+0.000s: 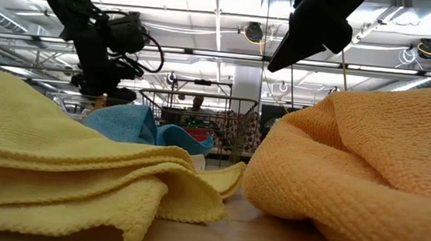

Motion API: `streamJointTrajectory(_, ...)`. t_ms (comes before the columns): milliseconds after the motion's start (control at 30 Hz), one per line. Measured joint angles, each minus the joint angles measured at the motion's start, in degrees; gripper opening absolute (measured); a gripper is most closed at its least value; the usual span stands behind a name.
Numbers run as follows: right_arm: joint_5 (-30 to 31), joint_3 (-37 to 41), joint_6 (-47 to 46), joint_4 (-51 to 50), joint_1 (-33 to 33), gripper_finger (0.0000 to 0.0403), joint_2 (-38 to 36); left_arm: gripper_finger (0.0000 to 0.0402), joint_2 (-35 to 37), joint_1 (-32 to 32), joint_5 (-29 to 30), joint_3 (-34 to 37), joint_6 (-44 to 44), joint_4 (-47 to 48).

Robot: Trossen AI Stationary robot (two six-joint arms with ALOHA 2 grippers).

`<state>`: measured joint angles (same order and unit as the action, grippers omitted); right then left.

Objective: Sort microfiber towel by color & place in baskets
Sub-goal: Put the top orange microfiber cloth into the left transparent bin

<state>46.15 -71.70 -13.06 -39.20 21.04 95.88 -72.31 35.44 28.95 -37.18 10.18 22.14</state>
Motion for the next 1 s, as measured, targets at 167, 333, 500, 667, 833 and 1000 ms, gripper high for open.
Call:
streamJointTrajectory(167,0.0,0.0,0.0,0.0,0.0,0.0134,0.0,0.0306,2.2,0.0,-0.2,-2.0,1.4,4.3)
streamJointTrajectory(333,0.0,0.0,0.2,0.0,0.0,0.0134,0.0,0.0306,5.8,0.0,-3.0,-2.1,1.2,4.5)
streamJointTrajectory(500,0.1,0.0,0.7,0.0,0.0,0.0134,0.0,0.0306,7.3,0.3,-1.6,-2.1,-3.1,2.4)
streamJointTrajectory(667,0.2,0.0,1.2,0.0,0.0,0.0134,0.0,0.0306,7.2,0.3,-2.5,-2.1,-0.2,5.2)
streamJointTrajectory(833,0.3,0.0,1.7,0.1,0.0,0.0134,0.0,0.0306,7.6,0.2,-6.2,-2.1,-1.5,6.0)
streamJointTrajectory(1000,0.3,0.0,1.8,0.1,-0.1,0.0134,0.0,0.0306,8.7,-0.9,-2.0,-2.8,-2.0,2.7)
